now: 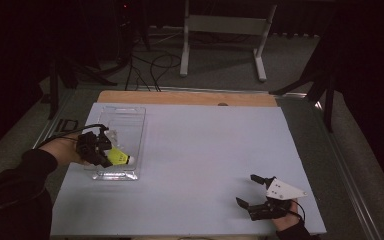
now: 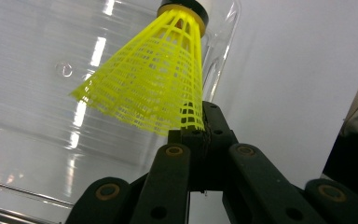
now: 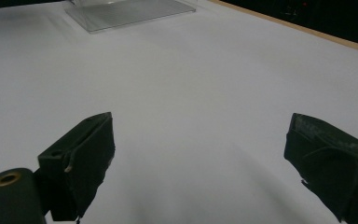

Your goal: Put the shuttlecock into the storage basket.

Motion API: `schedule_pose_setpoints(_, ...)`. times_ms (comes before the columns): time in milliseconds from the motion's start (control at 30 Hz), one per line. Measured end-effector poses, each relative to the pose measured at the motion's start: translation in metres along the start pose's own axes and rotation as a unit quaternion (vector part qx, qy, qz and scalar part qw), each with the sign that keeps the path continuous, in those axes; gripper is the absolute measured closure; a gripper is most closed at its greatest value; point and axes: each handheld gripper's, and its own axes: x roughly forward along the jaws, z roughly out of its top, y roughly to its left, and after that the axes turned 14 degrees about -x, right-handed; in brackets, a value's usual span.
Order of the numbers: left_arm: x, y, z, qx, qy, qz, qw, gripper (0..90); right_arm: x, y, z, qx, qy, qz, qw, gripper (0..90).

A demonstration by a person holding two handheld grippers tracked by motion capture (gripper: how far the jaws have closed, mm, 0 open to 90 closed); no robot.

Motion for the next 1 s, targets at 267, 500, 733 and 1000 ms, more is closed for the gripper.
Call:
schedule_pose_setpoints(267,0.009,0.003,0.005,-0.010,0.007,-0.005,0.9999,89.8,0.000,0.000,0.000,0.002,0.000,-0.001,1.0000,8.8)
schedule_pose_setpoints(500,0.014,0.005,0.007,-0.020,0.009,-0.011,0.9997,89.3,0.000,0.000,-0.001,0.002,0.001,-0.001,1.0000,8.8)
schedule_pose_setpoints(733,0.014,0.014,0.008,-0.110,0.007,-0.003,0.9939,62.4,0.000,0.000,-0.001,0.004,0.002,-0.002,1.0000,8.9)
schedule_pose_setpoints(1000,0.006,0.012,0.012,-0.122,-0.014,0.022,0.9921,38.4,0.000,0.000,0.000,0.003,0.004,-0.001,1.0000,8.8)
